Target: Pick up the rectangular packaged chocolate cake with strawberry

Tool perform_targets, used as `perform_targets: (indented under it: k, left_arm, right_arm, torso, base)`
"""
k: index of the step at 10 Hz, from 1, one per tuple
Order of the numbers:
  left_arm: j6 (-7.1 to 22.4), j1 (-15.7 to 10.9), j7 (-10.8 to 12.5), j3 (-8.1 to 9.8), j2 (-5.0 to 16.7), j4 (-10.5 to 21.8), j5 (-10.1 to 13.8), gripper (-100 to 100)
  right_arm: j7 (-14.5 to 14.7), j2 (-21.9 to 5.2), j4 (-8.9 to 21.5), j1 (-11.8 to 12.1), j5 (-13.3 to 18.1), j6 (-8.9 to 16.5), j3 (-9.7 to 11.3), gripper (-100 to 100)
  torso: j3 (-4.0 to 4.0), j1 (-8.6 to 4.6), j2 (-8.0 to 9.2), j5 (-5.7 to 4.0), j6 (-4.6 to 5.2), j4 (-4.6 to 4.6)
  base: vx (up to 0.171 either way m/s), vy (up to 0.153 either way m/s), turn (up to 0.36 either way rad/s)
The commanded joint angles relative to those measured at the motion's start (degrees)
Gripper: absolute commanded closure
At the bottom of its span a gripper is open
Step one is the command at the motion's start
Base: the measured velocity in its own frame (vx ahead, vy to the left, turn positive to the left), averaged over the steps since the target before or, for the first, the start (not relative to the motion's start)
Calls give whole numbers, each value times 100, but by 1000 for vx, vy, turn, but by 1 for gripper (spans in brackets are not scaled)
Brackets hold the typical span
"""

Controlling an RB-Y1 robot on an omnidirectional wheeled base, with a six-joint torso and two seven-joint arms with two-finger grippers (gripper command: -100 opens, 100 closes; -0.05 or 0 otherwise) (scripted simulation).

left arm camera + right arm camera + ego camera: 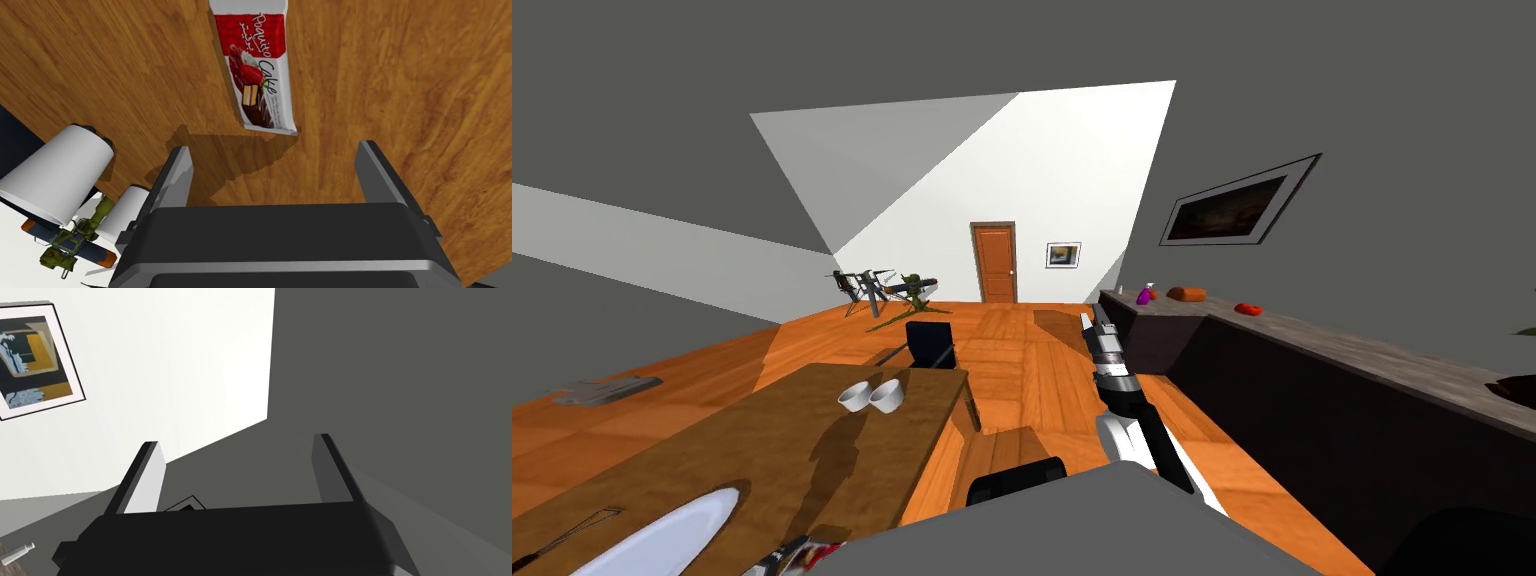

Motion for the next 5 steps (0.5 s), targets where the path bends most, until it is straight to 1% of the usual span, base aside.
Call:
perform_targets:
  k: [1,2,3,4,5]
  left_arm:
    - [163,-21,34,-12,-28,73,-28,-100]
    - [359,-8,8,-56,-37,230,82,-100]
    - [516,6,-12,-98,-54,375,179,-100]
    - [543,6,-12,-98,-54,375,179,-100]
    - [713,18,-27,-137,-79,508,263,-100]
  right_arm:
    - [0,0,0,0,0,0,0,0]
    - [0,0,0,1,0,0,0,0]
    - [0,0,0,0,0,0,0,0]
    - [0,0,0,0,0,0,0,0]
    - [0,0,0,1,0,0,-1,0]
  torso:
    - [0,0,0,0,0,0]
    - [2,-2,4,0,-4,1]
    - [2,2,4,0,0,1]
    - [-2,1,-4,0,-1,0]
    - [-2,0,-4,0,-5,-1]
  base:
    - [37,17,-123]
    - [40,26,-207]
    - [70,26,-297]
    - [62,25,-100]
    - [59,24,-179]
